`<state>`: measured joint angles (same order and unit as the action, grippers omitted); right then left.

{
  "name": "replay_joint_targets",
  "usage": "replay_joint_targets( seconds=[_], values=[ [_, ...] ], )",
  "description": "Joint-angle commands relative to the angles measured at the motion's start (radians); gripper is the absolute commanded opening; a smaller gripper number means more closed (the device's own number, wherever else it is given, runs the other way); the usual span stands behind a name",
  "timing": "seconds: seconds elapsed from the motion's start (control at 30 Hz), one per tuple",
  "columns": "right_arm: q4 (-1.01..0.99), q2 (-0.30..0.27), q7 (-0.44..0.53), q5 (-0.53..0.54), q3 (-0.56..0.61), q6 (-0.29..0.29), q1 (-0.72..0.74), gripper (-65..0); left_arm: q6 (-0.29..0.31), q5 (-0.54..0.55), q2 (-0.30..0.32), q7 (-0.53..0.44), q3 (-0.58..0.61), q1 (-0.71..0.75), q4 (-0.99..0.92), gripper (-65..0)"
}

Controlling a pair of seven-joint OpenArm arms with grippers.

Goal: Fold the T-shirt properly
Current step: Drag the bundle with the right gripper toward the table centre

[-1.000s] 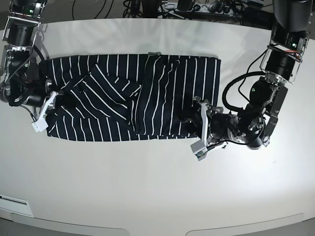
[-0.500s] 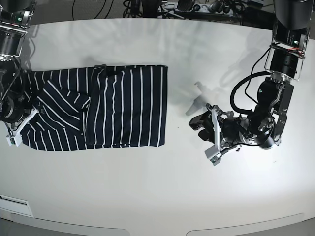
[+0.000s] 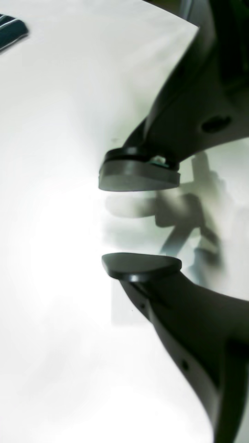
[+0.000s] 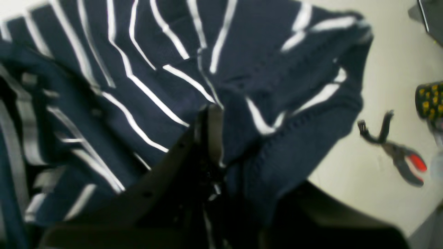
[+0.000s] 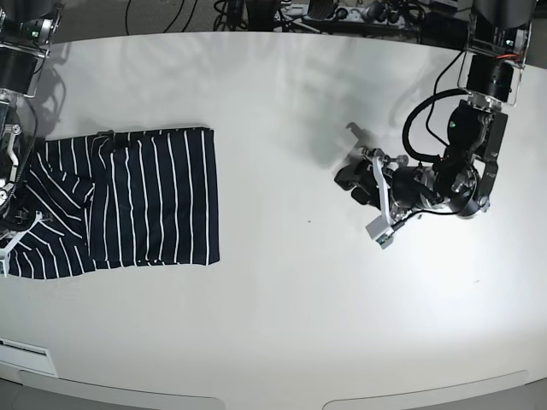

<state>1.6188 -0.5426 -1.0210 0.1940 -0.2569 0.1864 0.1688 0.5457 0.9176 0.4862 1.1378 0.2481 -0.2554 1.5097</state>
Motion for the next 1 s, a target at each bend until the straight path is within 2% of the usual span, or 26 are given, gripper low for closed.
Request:
replay_joint_targets(
  seconds=[0.0,0.1,0.23,0.33,0.43,0.6,0.7,0.87,0.97],
  values=[
    [0.045,-0.025,0.016,0.026,-0.008,0.000,0.025,-65.0,0.000,0.015,0.008,-0.028,-0.008,-0.014,0.013,-34.7],
    [0.114,-0.025,-0.014,0.194,-0.008,0.061,0.025,-65.0,0.000,0.014,0.003,-0.035,-0.008,0.006,0.013,-34.7],
    [0.132,-0.022,-0.038,0.484,-0.008,0.136,0.020,-65.0,0.001,0.014,-0.005,-0.034,-0.008,0.018,0.013,-34.7],
    [0.132,-0.019,-0.045,0.697,-0.008,0.219,0.006,-65.0,0.003,0.015,-0.009,-0.035,-0.008,0.017,0.013,-34.7],
    [0.132,-0.011,-0.141,0.895,-0.008,0.315,0.006,-65.0,0.003,0.014,-0.020,-0.034,-0.008,0.018,0.013,-34.7],
    [0.132,0.003,-0.295,1.221,-0.008,0.405,0.006,-65.0,0.003,0.014,-0.043,-0.035,-0.008,0.021,0.013,-34.7],
    [0.132,0.022,-0.328,1.290,-0.008,0.432,0.006,-65.0,0.003,0.014,-0.060,-0.035,-0.008,0.020,0.013,-34.7],
    [0.132,0.085,-0.327,1.289,-0.007,0.457,0.006,-65.0,0.004,0.014,-0.080,-0.035,-0.008,0.021,0.013,-34.7],
    [0.131,0.134,-0.327,1.229,-0.007,0.484,0.006,-65.0,0.004,0.014,-0.082,-0.035,-0.008,0.020,0.013,-34.7]
  ],
)
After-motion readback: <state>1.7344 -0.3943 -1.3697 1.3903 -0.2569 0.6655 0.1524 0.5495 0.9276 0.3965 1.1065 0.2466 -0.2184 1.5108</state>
